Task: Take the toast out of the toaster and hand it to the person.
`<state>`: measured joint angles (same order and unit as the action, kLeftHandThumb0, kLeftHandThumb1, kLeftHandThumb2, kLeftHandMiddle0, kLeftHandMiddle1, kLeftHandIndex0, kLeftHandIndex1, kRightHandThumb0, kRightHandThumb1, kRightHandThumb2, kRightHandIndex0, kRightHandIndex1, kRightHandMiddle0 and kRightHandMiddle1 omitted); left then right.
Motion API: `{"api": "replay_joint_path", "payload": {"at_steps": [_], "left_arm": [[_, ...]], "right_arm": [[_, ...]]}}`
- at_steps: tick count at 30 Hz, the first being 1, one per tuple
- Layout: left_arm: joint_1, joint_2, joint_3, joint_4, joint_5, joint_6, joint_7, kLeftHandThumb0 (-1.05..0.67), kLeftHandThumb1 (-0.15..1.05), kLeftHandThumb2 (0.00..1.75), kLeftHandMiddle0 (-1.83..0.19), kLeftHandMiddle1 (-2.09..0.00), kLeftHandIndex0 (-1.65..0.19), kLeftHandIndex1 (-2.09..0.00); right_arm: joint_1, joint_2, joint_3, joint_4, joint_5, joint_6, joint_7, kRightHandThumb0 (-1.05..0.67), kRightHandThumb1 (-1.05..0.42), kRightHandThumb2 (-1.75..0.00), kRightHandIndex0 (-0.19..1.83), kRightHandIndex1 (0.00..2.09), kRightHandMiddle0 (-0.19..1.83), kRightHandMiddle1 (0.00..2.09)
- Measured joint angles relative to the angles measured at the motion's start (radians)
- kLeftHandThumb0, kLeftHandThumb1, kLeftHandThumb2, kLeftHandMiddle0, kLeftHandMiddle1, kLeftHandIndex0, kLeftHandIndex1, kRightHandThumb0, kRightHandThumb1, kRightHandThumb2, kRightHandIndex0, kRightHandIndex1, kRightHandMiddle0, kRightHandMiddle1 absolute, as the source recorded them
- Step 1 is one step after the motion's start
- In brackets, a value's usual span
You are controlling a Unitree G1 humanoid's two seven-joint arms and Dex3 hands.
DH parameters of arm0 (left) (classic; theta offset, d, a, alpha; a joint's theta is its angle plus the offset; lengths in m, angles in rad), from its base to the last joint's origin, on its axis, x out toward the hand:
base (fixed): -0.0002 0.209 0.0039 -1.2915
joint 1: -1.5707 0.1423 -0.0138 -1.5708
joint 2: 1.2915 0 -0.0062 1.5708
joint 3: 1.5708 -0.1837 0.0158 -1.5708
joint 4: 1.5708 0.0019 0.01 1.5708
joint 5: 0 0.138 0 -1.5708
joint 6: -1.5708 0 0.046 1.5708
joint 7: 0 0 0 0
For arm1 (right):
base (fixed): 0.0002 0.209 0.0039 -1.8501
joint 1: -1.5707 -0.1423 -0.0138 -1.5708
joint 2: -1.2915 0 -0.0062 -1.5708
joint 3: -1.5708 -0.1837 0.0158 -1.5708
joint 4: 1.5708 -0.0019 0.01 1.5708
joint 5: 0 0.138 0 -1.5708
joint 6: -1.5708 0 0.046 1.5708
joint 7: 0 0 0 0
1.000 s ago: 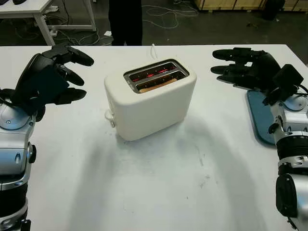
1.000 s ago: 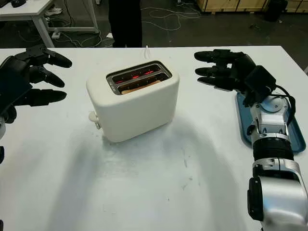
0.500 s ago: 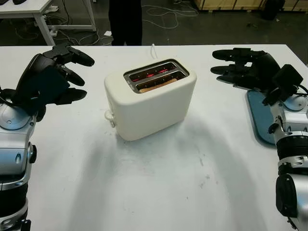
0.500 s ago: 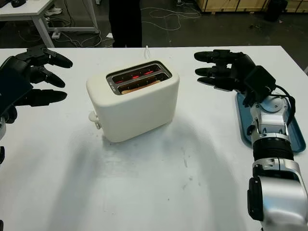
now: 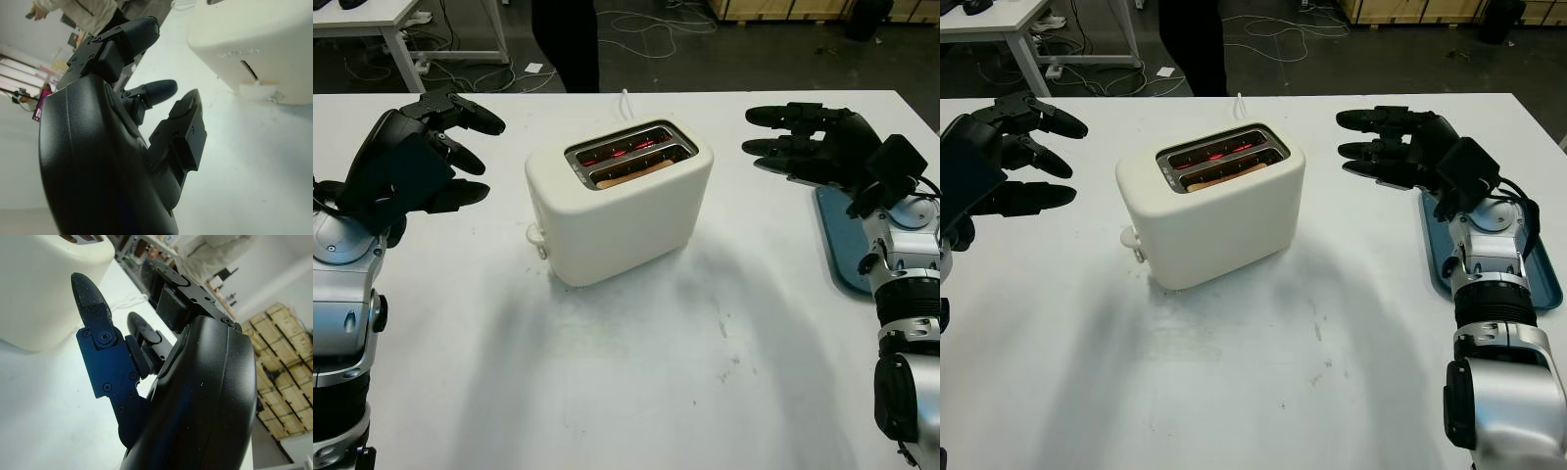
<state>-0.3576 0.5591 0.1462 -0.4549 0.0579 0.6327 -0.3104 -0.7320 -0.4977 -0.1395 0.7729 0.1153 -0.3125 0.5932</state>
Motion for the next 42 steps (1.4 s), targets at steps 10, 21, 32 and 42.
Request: {"api": "replay_joint_path", "payload": {"at_steps": [10, 21, 32, 42], "left_arm": [[0.0, 0.0, 0.001, -0.001, 0.0, 0.004, 0.0, 0.47, 0.92, 0.2, -0.39, -1.4, -0.34, -1.1], [0.0, 0.0, 0.001, -0.001, 0.0, 0.004, 0.0, 0.45, 0.92, 0.19, -0.38, -1.38, -0.33, -1.09], [0.0, 0.001, 0.001, -0.004, 0.0, 0.002, -0.002, 0.47, 0.92, 0.18, -0.4, -1.39, -0.35, -1.09], [0.0, 0.001, 0.001, -0.004, 0.0, 0.002, -0.002, 0.46, 0.92, 0.19, -0.39, -1.38, -0.34, -1.09]], "right_arm": [[0.001, 0.0, 0.0, -0.019, 0.0, 0.001, -0.001, -0.47, -0.78, 0.0, 0.86, 0.0, 0.79, 0.0], [0.001, 0.003, -0.001, -0.031, 0.01, 0.017, 0.001, -0.41, -0.79, 0.0, 0.84, 0.0, 0.78, 0.0], [0.001, 0.007, -0.002, -0.031, 0.028, 0.019, 0.01, -0.43, -0.78, 0.0, 0.85, 0.0, 0.79, 0.0], [0.001, 0.007, -0.003, -0.031, 0.029, 0.02, 0.01, -0.44, -0.77, 0.0, 0.86, 0.01, 0.79, 0.0]]}}
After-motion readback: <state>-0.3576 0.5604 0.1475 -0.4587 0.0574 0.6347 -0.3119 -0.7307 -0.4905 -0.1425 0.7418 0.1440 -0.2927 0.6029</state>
